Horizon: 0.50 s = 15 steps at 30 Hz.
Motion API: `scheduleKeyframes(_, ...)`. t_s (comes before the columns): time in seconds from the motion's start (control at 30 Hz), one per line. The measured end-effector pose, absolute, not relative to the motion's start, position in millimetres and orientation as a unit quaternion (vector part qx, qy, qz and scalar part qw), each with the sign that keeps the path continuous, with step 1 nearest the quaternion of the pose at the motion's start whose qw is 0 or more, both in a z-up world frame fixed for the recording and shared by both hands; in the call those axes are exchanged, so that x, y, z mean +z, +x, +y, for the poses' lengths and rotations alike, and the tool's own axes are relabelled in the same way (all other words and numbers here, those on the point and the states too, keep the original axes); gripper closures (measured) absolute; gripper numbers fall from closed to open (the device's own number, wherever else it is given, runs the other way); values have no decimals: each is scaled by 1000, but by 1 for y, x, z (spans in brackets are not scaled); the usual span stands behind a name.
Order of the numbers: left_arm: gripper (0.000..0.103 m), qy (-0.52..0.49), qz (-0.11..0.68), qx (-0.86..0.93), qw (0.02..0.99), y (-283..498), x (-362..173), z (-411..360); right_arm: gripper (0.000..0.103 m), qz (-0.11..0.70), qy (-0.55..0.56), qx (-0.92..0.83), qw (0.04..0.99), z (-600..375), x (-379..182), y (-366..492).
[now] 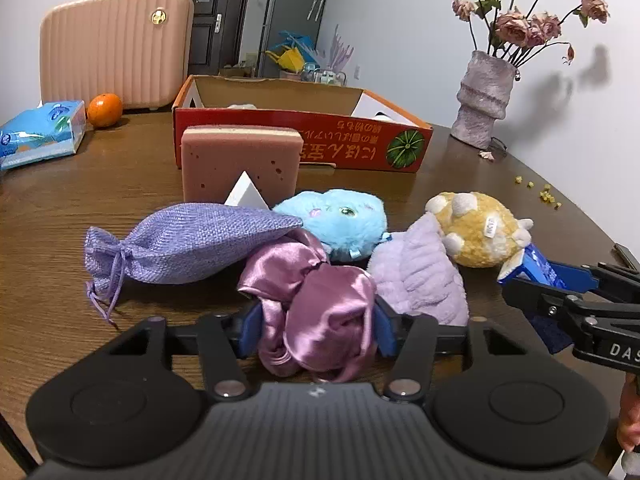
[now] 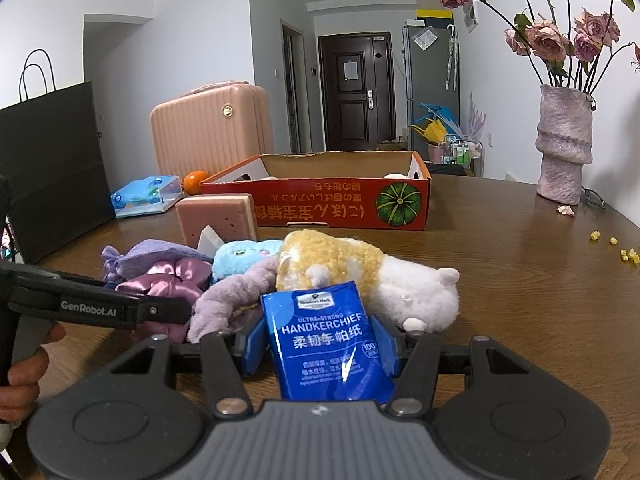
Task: Organize soft objects
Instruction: 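Close the right gripper on the blue tissue pack while the left gripper closes on the pink scrunchie, then lift and carry the scrunchie and tissue pack in both grippers over the cardboard box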
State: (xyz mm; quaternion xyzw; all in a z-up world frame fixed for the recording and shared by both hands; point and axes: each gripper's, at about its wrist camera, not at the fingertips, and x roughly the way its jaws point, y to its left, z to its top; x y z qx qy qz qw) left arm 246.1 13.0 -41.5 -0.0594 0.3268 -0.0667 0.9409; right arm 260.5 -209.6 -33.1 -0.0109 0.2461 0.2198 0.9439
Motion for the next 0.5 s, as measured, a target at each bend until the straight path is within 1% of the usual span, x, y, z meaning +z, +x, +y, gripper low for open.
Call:
scheduleKeyframes(0.07,58,-57,322,-69,943,241,-41,13,48,246,-11,220,944,-209,-33,260)
scheduleKeyframes(0.17,62,-56,313,-70,945,235,-39,14,48,244,-11,221,944,-209,-33,258)
scheduleKeyframes(0.5,65,-47,281,-84,955,209,-33,18,48,233,-12,219,947,-209,-27,249)
